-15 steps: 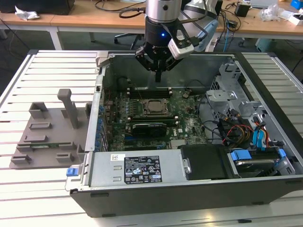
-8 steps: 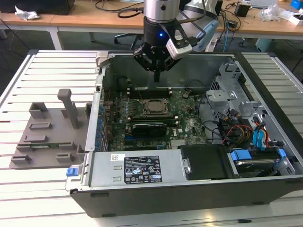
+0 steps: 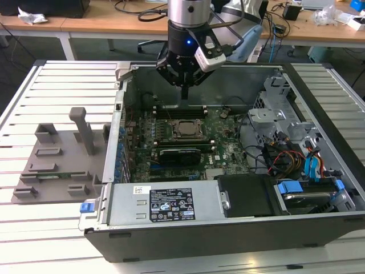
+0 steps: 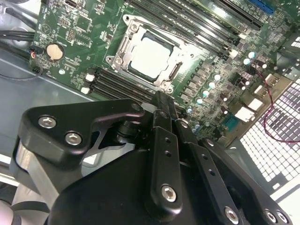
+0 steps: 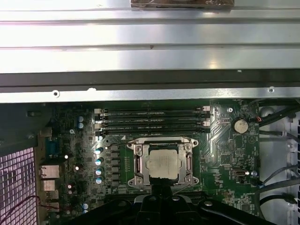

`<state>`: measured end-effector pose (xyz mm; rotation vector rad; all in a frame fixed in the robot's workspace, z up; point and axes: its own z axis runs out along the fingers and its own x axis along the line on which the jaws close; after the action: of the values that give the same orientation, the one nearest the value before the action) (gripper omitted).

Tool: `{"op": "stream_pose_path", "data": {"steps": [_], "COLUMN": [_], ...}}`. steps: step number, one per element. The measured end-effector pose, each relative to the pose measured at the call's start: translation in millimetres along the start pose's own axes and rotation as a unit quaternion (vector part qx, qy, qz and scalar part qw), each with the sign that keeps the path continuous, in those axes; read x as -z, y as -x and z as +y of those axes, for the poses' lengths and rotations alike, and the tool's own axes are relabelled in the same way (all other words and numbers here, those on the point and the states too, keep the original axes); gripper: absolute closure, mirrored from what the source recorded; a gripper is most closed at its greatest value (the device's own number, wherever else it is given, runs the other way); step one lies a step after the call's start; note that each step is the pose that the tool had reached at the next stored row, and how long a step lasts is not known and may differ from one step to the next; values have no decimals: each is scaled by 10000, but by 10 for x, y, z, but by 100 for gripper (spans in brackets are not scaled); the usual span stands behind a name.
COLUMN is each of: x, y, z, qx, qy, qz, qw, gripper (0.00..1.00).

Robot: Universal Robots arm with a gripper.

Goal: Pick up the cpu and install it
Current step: 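Install the first cpu locking lever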

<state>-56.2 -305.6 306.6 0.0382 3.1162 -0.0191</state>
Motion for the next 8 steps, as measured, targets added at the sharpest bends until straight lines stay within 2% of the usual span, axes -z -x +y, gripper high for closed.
{"op": "stream_pose_path", "data": {"steps": [8], "x": [-15], "y": [-88], "z": [-2], "qx": [0], "qy": [0], "qz": [0], "qw": [10000], "gripper": [89]}}
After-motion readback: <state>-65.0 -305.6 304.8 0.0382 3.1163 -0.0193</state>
